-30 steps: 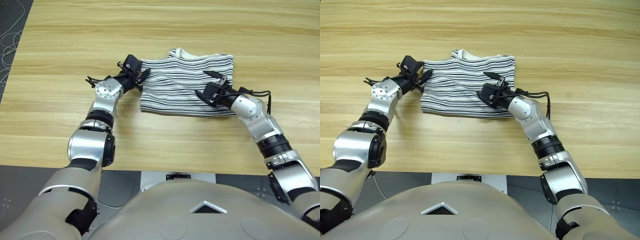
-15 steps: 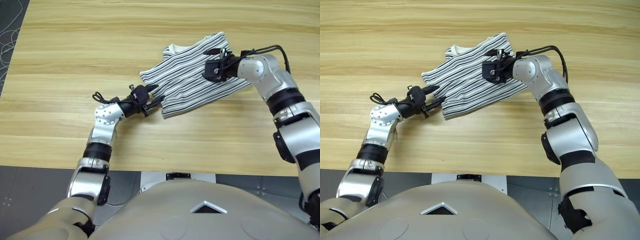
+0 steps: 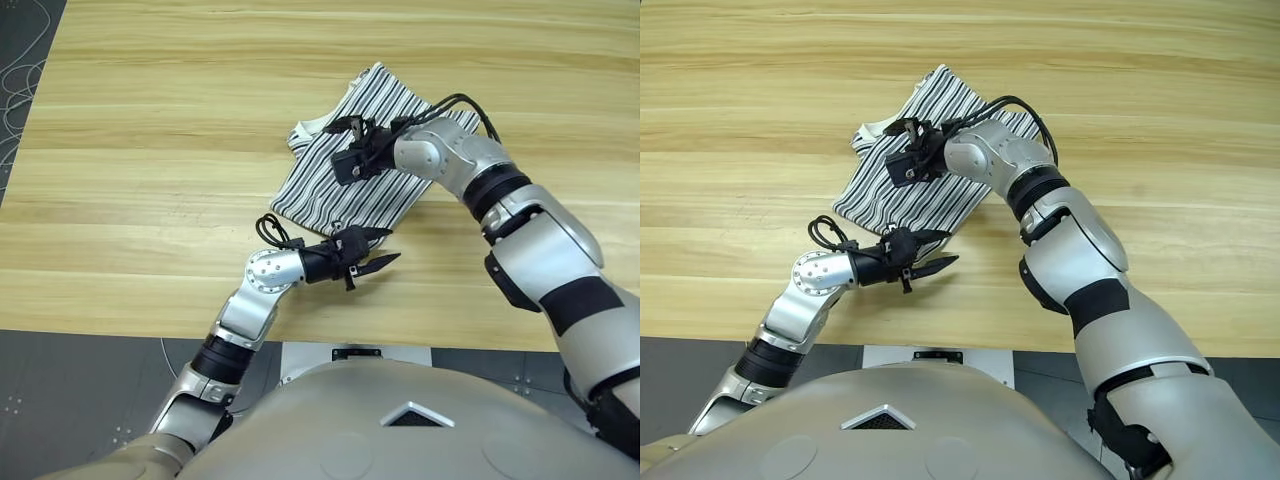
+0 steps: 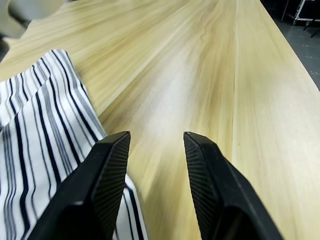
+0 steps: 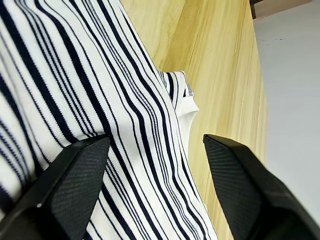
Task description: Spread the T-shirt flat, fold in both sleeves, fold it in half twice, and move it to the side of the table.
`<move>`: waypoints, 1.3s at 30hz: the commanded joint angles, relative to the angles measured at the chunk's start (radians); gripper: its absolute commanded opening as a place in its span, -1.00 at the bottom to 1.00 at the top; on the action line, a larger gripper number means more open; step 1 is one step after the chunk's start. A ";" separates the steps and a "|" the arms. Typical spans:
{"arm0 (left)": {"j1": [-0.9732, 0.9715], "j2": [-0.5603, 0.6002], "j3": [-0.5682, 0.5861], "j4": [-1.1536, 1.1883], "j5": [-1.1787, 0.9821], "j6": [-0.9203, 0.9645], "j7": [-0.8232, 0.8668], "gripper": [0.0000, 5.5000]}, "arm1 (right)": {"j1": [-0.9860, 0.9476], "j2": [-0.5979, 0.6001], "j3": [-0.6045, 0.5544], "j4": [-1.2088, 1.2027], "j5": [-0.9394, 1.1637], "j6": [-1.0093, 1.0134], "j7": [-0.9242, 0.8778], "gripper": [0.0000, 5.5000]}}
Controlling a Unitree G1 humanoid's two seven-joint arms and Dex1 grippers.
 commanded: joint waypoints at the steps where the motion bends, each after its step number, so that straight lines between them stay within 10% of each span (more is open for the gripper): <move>1: -0.023 0.016 0.000 -0.029 -0.010 0.028 -0.002 -0.28 | 0.021 -0.017 0.033 0.002 -0.041 -0.021 -0.007 0.25; 9: -0.136 0.261 0.235 -0.471 -0.476 0.183 -0.253 -0.28 | -0.010 -0.154 -0.245 -0.239 0.320 -0.021 0.207 0.25; 28: -0.685 -0.083 0.196 1.216 0.072 -0.400 0.175 -0.28 | 0.398 -0.265 -0.360 -0.542 0.374 0.160 0.150 0.25; 39: -0.529 -0.050 0.212 1.087 0.069 -0.514 0.081 -0.28 | 0.322 -0.277 -0.197 -0.369 0.159 0.147 0.156 0.25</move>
